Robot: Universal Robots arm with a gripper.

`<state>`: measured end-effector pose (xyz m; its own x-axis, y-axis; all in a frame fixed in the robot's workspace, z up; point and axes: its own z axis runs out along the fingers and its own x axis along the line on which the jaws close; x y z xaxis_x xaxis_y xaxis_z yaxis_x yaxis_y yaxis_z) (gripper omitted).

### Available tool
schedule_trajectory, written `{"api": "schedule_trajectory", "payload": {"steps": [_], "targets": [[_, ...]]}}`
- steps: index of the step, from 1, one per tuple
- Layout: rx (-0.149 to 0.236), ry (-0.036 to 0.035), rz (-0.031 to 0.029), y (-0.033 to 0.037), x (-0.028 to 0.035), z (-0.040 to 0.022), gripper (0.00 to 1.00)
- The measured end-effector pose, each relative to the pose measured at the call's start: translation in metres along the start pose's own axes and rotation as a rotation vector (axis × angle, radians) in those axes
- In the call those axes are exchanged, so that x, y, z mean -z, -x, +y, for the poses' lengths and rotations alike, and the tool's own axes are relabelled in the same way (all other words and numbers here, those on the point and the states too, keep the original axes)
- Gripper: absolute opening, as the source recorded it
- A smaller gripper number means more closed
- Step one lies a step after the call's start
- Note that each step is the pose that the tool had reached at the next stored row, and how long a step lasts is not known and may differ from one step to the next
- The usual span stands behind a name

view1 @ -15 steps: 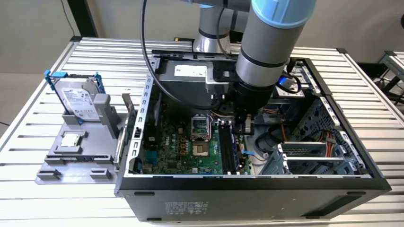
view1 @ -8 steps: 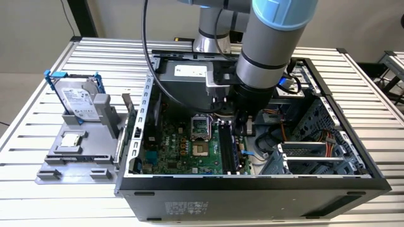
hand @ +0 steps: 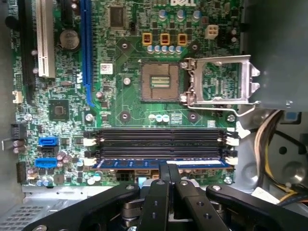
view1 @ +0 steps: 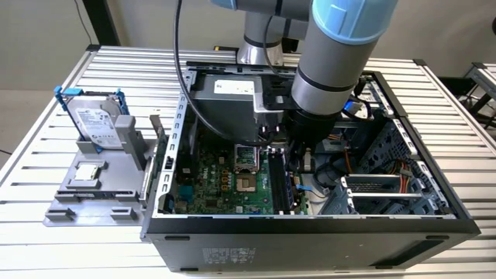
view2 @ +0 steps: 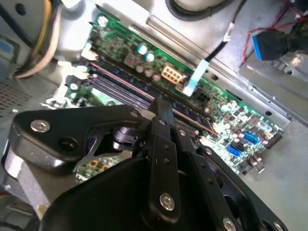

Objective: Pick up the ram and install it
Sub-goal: 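Press down the ram until it locks into place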

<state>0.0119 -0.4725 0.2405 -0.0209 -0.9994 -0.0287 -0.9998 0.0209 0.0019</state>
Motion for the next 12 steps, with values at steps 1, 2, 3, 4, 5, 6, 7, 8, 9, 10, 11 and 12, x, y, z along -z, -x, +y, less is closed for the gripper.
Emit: {"api": "schedule_trajectory", "payload": {"steps": [1, 2, 3, 4, 5, 6, 7, 8, 9, 10, 11, 12], "targets": [[0.0, 0.0007, -0.0003, -0.0003, -0.0019, -0.0001, 0.0], [0.0, 0.0011, -0.0003, -0.0004, -0.0037, -0.0001, 0.0], [0.0, 0.0013, -0.0002, -0.0004, -0.0054, -0.0001, 0.0], [0.0, 0.0015, -0.0001, 0.0, -0.0073, -0.0001, 0.0], [0.0, 0.0016, 0.0, 0.0005, -0.009, -0.0001, 0.0], [0.0, 0.0016, -0.0001, 0.001, -0.0109, -0.0001, 0.0], [0.0, 0.0016, -0.0002, 0.0012, -0.0128, -0.0001, 0.0], [0.0, 0.0016, -0.0002, 0.0012, -0.0146, -0.0002, 0.0], [0.0, 0.0018, 0.0003, 0.0011, -0.0162, -0.0001, 0.0], [0.0, 0.002, 0.0013, 0.001, -0.0176, -0.0001, 0.0], [0.0, 0.0021, 0.0018, 0.0009, -0.0194, -0.0001, 0.0], [0.0, 0.002, 0.0012, 0.0009, -0.0214, -0.0001, 0.0]]}}
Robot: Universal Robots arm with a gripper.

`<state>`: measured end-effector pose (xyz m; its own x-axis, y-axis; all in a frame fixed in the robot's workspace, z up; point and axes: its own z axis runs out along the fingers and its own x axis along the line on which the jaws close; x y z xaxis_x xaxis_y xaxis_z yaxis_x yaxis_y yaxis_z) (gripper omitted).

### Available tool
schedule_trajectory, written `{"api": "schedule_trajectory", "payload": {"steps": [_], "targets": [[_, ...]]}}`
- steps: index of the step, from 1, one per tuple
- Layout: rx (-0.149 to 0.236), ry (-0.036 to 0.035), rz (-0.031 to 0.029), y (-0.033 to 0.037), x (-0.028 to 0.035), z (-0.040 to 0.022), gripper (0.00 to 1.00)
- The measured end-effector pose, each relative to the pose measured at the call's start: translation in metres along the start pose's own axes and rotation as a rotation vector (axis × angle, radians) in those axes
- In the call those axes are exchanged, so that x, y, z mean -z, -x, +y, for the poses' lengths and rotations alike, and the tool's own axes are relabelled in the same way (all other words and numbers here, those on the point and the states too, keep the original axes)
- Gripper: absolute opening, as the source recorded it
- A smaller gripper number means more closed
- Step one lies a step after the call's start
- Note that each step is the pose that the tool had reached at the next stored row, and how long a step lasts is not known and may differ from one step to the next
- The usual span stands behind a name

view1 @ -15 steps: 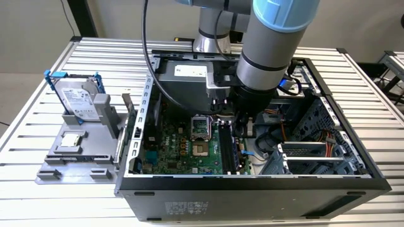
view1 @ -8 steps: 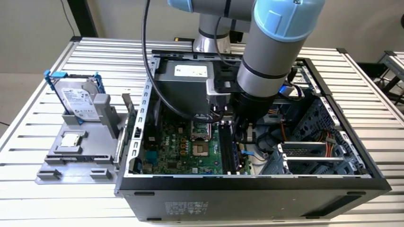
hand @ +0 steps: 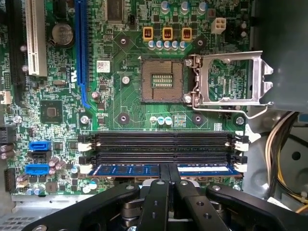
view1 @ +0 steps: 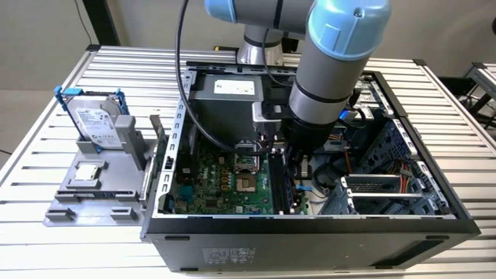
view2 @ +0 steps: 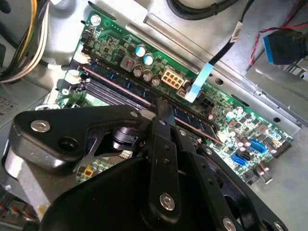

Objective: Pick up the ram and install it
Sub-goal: 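Press down the ram until it locks into place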

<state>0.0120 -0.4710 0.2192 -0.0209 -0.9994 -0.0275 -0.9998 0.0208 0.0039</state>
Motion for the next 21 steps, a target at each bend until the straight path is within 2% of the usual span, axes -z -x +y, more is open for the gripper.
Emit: {"api": "schedule_trajectory", "payload": {"steps": [3, 5, 6, 8, 10, 13, 21], "targets": [[0.0, 0.0002, 0.0011, 0.0003, -0.0009, 0.0, 0.0], [0.0, -0.0004, -0.0014, 0.0009, 0.0016, 0.0, 0.0], [0.0, -0.0011, -0.0048, 0.0016, 0.0047, -0.0001, 0.0], [0.0, -0.0004, -0.0015, 0.0015, 0.0128, 0.0, 0.0], [0.0, -0.0003, -0.0013, 0.0016, 0.0192, 0.0001, 0.0], [0.0, -0.0003, -0.0007, 0.0017, 0.0257, 0.0001, 0.0], [0.0, -0.0003, 0.0005, 0.0026, 0.0574, 0.0002, 0.0]]}}
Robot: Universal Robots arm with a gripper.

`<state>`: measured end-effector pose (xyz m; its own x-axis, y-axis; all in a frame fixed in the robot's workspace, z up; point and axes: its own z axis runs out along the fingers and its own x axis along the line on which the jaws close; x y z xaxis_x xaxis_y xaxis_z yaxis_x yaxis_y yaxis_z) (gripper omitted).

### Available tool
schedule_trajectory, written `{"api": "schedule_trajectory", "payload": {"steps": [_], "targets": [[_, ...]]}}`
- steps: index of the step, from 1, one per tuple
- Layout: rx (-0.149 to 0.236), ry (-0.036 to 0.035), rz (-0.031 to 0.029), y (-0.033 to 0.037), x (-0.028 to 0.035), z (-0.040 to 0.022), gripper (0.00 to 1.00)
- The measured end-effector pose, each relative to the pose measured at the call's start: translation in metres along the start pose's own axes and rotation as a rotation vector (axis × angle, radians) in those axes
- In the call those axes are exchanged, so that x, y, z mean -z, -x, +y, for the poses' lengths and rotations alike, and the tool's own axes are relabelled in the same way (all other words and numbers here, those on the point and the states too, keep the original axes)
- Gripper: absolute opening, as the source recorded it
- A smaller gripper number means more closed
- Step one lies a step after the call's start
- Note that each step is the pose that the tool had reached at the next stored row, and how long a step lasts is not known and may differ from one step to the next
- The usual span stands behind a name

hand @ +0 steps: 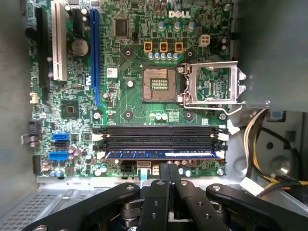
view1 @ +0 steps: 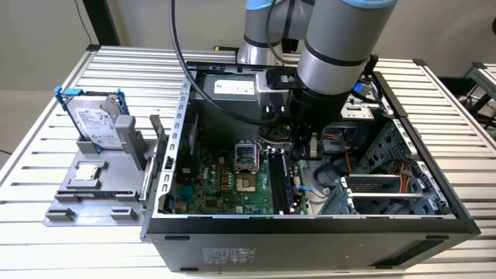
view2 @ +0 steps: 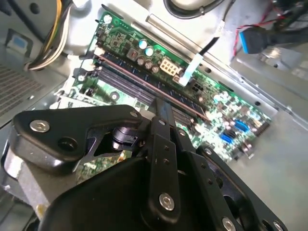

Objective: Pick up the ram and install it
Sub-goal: 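Press down the ram until it locks into place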

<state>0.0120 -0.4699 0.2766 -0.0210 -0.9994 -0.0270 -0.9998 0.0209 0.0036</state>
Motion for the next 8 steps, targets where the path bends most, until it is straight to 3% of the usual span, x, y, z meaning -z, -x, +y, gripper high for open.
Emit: {"api": "schedule_trajectory", "payload": {"steps": [3, 8], "targets": [[0.0, 0.0009, 0.0003, 0.0002, 0.0089, 0.0, 0.0], [0.0, 0.0011, 0.0001, 0.0002, 0.0088, 0.0, 0.0]]}}
